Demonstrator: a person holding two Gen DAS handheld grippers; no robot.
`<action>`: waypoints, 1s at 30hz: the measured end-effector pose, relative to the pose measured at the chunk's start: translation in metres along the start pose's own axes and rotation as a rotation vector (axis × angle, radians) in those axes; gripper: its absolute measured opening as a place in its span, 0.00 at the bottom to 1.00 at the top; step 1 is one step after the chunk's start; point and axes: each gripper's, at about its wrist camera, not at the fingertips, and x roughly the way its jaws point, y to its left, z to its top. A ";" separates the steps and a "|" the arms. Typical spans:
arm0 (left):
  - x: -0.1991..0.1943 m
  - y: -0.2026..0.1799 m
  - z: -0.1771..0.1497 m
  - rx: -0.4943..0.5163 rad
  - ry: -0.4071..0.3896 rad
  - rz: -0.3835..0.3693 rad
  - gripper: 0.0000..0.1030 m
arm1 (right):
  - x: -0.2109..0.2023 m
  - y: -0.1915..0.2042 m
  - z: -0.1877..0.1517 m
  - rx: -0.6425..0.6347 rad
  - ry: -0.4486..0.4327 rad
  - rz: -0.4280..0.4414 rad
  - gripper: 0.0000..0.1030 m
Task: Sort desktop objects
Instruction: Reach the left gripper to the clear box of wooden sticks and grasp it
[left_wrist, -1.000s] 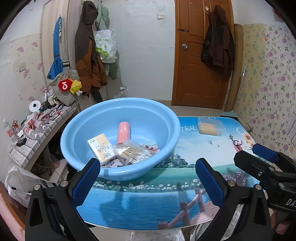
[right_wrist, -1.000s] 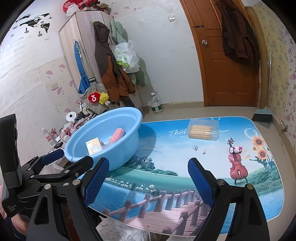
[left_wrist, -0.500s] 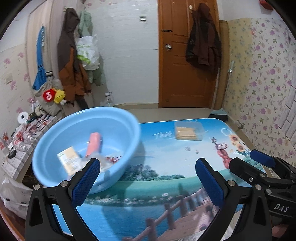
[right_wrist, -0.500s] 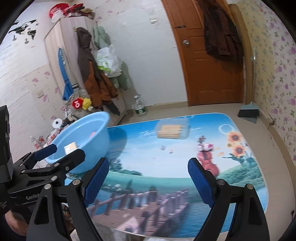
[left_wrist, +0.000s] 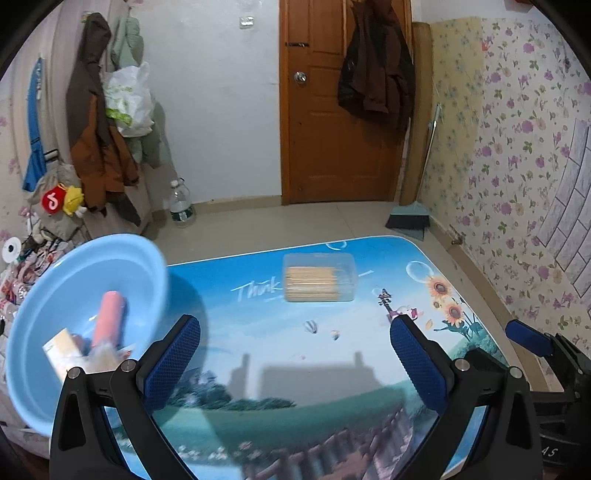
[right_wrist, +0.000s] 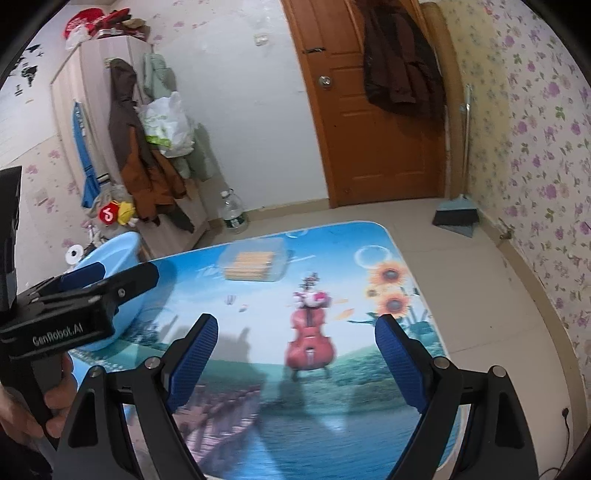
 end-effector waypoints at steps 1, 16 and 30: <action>0.005 -0.003 0.002 0.002 0.007 0.000 1.00 | 0.003 -0.002 0.001 0.005 0.006 -0.004 0.86; 0.105 -0.012 0.024 -0.019 0.152 0.001 1.00 | 0.071 -0.019 0.015 -0.050 0.124 -0.030 0.86; 0.148 -0.001 0.028 -0.032 0.196 -0.015 1.00 | 0.138 -0.005 0.025 -0.117 0.265 -0.019 0.60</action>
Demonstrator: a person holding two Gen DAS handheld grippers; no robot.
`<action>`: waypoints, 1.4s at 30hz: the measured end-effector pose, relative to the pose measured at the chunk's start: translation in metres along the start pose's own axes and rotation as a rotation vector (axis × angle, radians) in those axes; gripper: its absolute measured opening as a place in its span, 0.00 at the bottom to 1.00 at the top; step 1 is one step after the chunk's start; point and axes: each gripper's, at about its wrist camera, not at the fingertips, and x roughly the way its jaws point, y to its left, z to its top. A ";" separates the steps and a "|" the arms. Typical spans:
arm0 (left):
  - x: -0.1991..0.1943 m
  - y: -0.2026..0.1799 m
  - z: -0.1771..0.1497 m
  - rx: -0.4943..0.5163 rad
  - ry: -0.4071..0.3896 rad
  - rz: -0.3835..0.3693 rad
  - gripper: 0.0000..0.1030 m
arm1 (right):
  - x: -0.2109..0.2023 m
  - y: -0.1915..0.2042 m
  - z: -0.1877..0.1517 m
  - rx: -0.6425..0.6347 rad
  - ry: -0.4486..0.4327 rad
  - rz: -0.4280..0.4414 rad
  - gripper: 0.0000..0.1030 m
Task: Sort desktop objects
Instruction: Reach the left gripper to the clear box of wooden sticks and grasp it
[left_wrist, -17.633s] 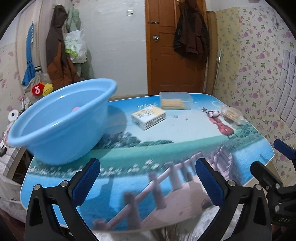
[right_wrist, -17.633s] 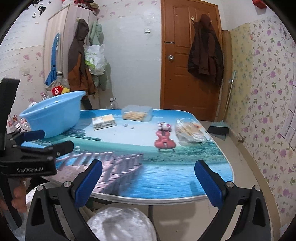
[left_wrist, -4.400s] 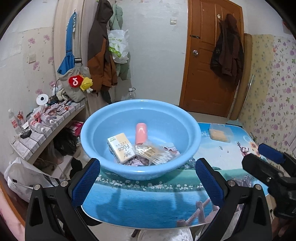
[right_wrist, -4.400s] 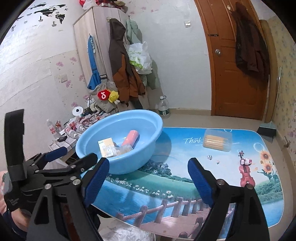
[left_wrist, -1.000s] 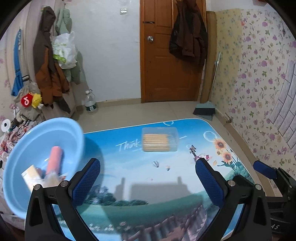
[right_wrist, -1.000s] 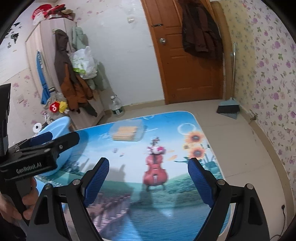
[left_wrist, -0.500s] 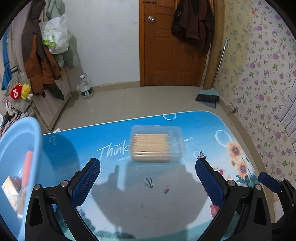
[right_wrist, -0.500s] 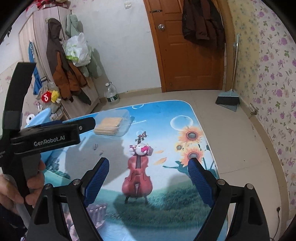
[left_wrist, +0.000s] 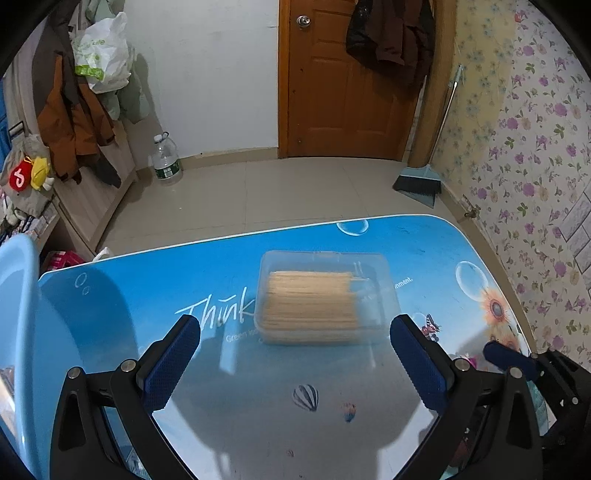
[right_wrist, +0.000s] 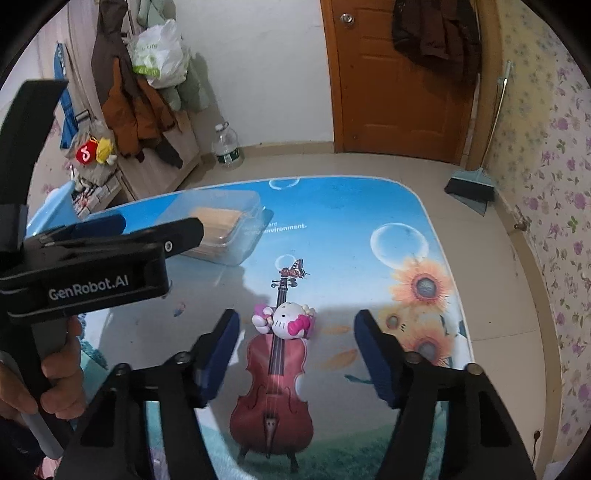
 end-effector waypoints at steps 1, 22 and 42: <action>0.001 -0.001 0.001 0.000 0.002 -0.003 1.00 | 0.001 0.000 0.001 -0.005 -0.005 -0.008 0.59; 0.016 -0.011 0.006 0.001 0.016 -0.022 1.00 | 0.002 -0.001 -0.007 -0.030 -0.026 0.002 0.37; 0.041 -0.017 0.002 -0.034 0.061 -0.045 0.90 | -0.002 -0.006 -0.013 -0.021 -0.045 0.021 0.37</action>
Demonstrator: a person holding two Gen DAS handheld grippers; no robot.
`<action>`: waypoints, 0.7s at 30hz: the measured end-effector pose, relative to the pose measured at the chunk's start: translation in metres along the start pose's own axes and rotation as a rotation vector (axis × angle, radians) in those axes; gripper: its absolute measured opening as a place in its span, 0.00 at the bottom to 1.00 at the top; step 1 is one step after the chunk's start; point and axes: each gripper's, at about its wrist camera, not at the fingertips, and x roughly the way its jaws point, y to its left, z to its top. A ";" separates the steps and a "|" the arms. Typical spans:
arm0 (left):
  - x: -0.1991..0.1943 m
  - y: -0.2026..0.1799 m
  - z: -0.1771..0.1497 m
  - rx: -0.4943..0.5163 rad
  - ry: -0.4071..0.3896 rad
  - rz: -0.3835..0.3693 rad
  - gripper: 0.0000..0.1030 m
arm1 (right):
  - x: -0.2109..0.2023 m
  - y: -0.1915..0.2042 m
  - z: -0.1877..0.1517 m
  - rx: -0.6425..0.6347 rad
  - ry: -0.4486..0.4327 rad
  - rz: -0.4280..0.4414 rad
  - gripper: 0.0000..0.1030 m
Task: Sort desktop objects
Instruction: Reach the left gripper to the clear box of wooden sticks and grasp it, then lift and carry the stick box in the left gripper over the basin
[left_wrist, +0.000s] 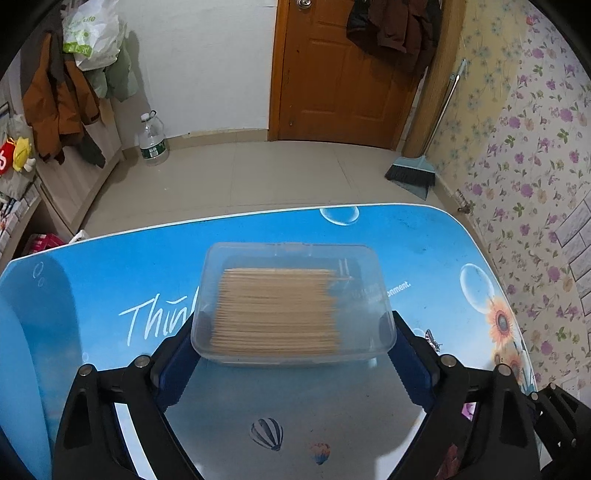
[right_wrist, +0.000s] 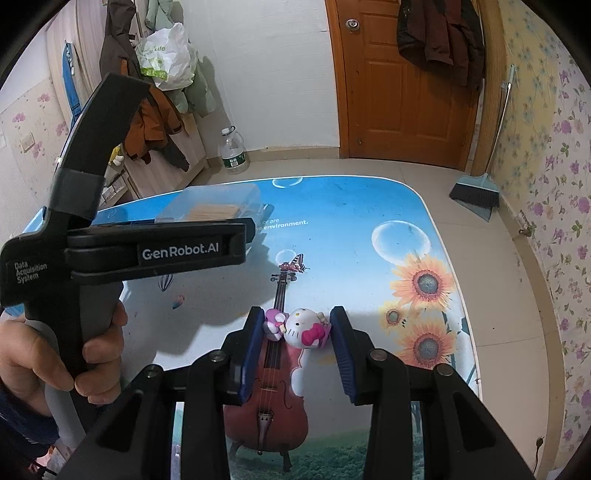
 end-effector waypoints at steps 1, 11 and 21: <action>0.000 0.000 0.000 0.003 -0.001 0.004 0.90 | 0.000 0.000 0.000 0.000 0.000 -0.001 0.37; -0.039 -0.005 -0.009 0.043 -0.074 0.007 0.90 | -0.009 -0.001 -0.004 0.020 0.006 -0.016 0.37; -0.091 0.005 -0.042 0.038 -0.109 -0.006 0.90 | -0.041 0.011 -0.014 0.016 -0.014 -0.038 0.37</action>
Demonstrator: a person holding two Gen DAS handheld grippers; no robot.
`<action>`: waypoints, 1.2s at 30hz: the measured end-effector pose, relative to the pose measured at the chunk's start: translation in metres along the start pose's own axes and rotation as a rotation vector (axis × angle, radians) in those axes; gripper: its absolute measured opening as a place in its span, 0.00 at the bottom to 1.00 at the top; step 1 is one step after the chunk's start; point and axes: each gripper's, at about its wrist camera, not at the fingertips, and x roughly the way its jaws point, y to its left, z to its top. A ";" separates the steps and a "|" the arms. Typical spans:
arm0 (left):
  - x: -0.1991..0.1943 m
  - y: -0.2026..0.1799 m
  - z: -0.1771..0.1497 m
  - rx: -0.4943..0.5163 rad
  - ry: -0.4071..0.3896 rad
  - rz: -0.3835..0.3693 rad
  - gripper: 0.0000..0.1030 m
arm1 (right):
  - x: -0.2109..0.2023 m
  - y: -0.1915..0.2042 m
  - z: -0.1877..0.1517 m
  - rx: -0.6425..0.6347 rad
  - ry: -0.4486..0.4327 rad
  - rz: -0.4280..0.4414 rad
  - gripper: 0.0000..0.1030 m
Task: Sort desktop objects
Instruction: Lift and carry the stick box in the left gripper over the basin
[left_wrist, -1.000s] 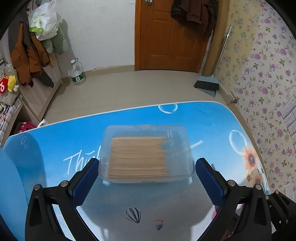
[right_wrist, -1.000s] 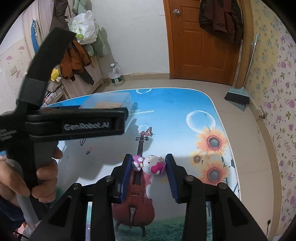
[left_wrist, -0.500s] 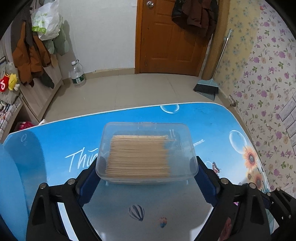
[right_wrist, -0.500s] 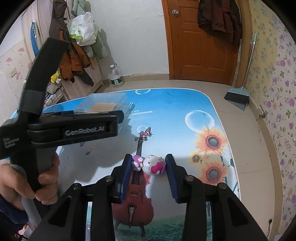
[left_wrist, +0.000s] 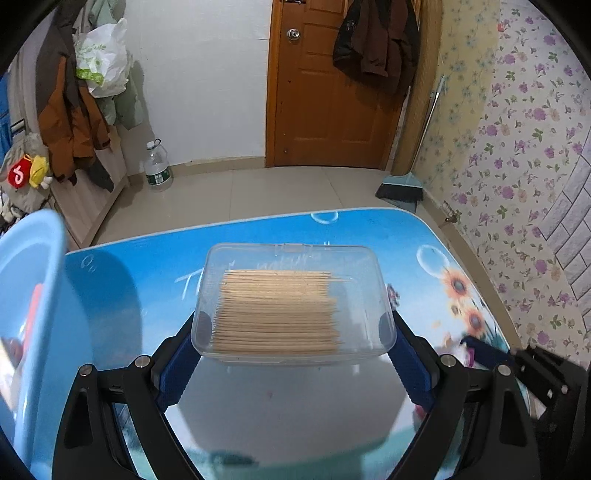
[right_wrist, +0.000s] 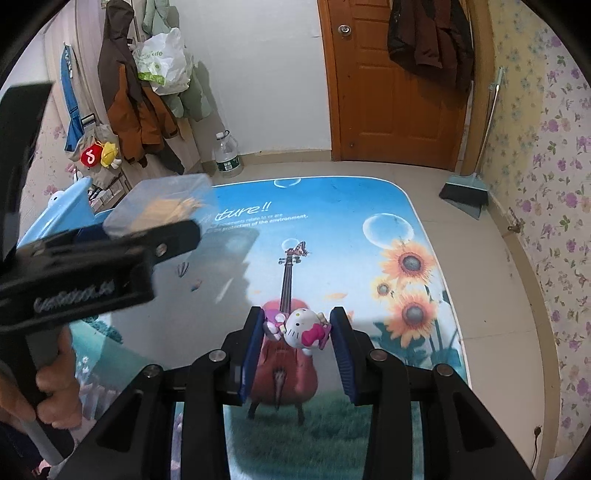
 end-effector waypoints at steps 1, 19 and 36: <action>-0.003 0.000 -0.002 0.001 0.000 0.003 0.90 | -0.004 0.002 -0.001 -0.004 -0.003 -0.004 0.37; -0.094 0.023 -0.069 -0.015 -0.056 0.005 0.90 | -0.062 0.053 -0.028 -0.037 -0.052 -0.040 0.37; -0.155 0.052 -0.087 -0.044 -0.139 0.003 0.90 | -0.103 0.099 -0.032 -0.083 -0.107 -0.051 0.37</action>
